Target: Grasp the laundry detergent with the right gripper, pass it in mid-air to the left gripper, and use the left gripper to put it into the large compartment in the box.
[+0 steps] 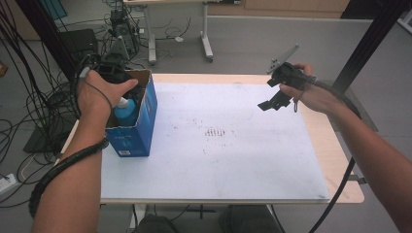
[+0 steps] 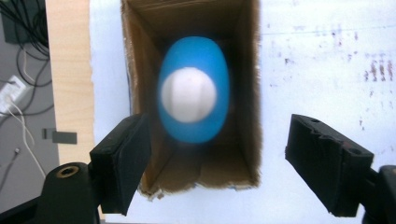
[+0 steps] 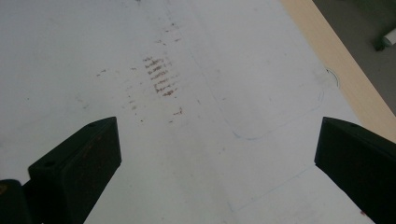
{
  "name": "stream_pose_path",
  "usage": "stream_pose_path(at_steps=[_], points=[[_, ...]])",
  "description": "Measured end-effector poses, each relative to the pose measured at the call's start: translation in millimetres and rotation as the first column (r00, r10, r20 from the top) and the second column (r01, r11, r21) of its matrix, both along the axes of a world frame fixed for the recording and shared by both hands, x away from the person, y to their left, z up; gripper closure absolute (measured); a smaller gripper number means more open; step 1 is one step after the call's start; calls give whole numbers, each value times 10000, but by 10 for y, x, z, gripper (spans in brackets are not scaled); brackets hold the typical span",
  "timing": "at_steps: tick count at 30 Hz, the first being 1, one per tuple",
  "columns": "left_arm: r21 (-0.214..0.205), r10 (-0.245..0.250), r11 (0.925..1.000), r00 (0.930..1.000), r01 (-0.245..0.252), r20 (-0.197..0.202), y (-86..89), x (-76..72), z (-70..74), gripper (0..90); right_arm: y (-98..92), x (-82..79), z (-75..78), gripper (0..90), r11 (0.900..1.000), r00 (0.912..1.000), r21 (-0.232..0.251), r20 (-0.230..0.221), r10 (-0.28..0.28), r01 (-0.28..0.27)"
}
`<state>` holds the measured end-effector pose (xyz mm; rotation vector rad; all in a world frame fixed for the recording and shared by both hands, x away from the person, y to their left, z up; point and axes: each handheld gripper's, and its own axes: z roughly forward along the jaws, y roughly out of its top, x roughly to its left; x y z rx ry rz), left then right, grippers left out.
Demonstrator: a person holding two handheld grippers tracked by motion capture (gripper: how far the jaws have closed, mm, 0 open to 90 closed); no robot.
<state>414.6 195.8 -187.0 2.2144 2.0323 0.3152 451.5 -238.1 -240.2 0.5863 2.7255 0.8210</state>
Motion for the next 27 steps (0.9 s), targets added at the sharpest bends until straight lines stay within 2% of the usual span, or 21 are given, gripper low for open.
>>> stream_pose_path(at_steps=[6, 10, 17, 23, 27], points=[[-181, -730, 9971, 9972, 733, 155, -236, -36, 28, 187, -44, 72, -35, 4, 9990, 9994, -282, -89, -340, 338], [-75, -1351, 9908, 9908, 1352, 107, -457, -43, 16, 164, -73, 136, -48, 4, 9979, 9985, -360, -143, -536, 531], [-274, -2157, 9760, 9764, 2159, 120, -788, -29, -20, 141, -133, 267, -58, 4, 9935, 9949, -596, -182, -987, 975], [-513, -2709, 9612, 9626, 2710, 95, -1035, -22, -93, 141, -162, 403, -73, 4, 9883, 9879, -377, -412, -1496, 1481], [-628, -3018, 9513, 9533, 3019, 110, -1158, -36, -141, 140, -156, 480, -83, 5, 9840, 9834, -450, -489, -1745, 1724]])
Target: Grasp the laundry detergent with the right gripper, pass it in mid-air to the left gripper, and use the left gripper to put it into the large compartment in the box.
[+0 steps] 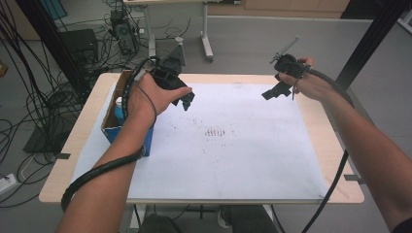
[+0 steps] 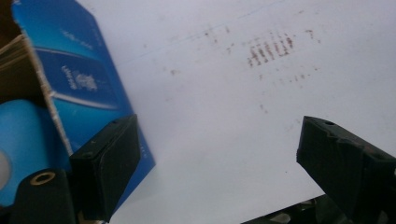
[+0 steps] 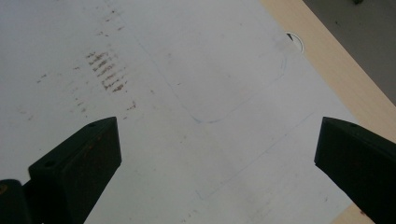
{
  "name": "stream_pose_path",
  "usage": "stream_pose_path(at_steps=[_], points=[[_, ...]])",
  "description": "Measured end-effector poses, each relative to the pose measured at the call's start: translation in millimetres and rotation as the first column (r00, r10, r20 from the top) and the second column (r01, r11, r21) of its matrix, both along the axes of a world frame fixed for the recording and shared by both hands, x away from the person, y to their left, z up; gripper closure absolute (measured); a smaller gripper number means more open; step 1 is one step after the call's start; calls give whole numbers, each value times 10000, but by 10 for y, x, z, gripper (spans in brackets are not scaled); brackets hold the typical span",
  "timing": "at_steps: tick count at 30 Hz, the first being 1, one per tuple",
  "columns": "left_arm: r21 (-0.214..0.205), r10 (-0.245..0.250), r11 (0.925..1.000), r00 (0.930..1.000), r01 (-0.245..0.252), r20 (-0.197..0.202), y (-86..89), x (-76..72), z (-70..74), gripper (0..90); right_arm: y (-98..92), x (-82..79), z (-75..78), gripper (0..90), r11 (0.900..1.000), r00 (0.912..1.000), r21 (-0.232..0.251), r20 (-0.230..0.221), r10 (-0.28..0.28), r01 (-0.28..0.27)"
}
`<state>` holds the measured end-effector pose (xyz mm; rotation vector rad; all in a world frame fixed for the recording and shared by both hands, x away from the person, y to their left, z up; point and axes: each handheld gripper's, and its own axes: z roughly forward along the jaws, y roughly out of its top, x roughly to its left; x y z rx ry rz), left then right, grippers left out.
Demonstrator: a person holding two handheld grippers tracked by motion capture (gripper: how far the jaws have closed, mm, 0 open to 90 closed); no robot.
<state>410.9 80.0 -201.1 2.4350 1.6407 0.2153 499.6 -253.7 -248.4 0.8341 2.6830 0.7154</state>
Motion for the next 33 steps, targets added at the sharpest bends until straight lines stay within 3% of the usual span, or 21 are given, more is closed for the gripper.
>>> stream_pose_path(at_steps=[10, 33], points=[[11, -374, 9993, 9993, 374, -82, -160, -6, -75, 140, 81, 47, 19, 6, 10000, 9999, -91, 123, -26, 27], [-98, -369, 9993, 9993, 368, -93, -170, 27, -133, 141, 114, 92, 31, 6, 9999, 9998, -136, 159, 70, -68]])
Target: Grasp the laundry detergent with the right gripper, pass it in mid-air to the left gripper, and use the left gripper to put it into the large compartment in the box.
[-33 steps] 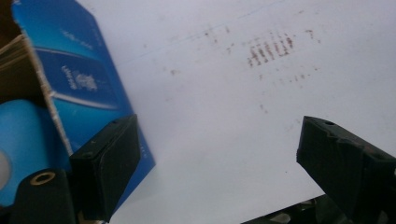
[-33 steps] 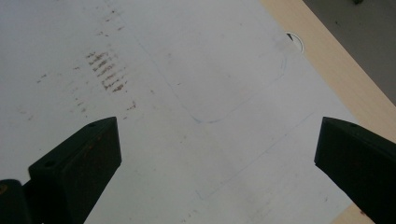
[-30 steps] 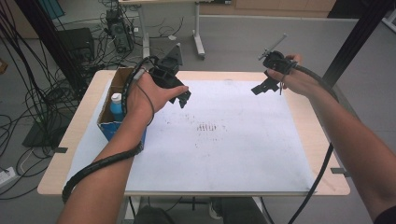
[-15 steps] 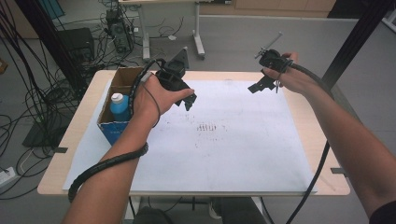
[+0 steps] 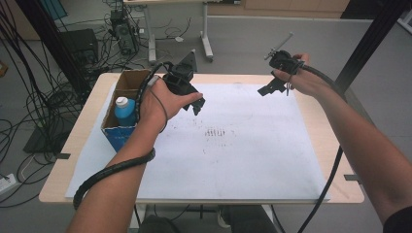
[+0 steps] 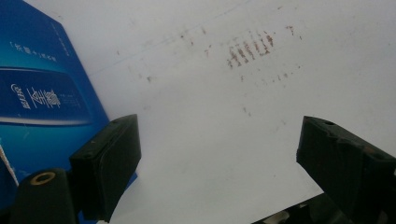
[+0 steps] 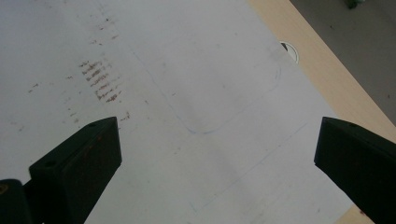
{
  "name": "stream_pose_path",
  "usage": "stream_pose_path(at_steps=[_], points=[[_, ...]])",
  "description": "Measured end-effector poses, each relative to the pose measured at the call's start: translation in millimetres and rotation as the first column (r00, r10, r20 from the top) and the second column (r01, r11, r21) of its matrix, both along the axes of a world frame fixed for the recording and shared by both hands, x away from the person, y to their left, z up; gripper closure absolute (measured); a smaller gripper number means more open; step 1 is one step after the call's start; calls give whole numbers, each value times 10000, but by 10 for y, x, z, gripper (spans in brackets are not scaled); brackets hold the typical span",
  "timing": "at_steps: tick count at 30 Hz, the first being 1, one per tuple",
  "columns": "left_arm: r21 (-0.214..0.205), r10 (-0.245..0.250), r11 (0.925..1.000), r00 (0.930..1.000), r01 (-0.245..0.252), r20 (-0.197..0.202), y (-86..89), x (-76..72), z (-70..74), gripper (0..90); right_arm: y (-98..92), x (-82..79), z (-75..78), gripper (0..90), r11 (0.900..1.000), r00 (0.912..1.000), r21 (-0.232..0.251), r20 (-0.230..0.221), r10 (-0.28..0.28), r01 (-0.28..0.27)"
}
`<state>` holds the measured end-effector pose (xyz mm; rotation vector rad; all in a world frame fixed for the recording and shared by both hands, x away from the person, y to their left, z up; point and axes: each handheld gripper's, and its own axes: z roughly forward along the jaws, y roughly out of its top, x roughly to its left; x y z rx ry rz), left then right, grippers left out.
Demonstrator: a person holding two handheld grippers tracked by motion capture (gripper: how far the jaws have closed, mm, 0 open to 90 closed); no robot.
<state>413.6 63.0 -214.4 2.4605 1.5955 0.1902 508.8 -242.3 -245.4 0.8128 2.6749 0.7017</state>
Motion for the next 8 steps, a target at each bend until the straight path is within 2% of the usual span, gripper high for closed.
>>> stream_pose_path(at_steps=[8], points=[[-36, -5, 10000, 10000, 5, 23, 8, -9, 3, 141, -21, -5, -14, 6, 10000, 10000, 57, 2, -14, 14]])
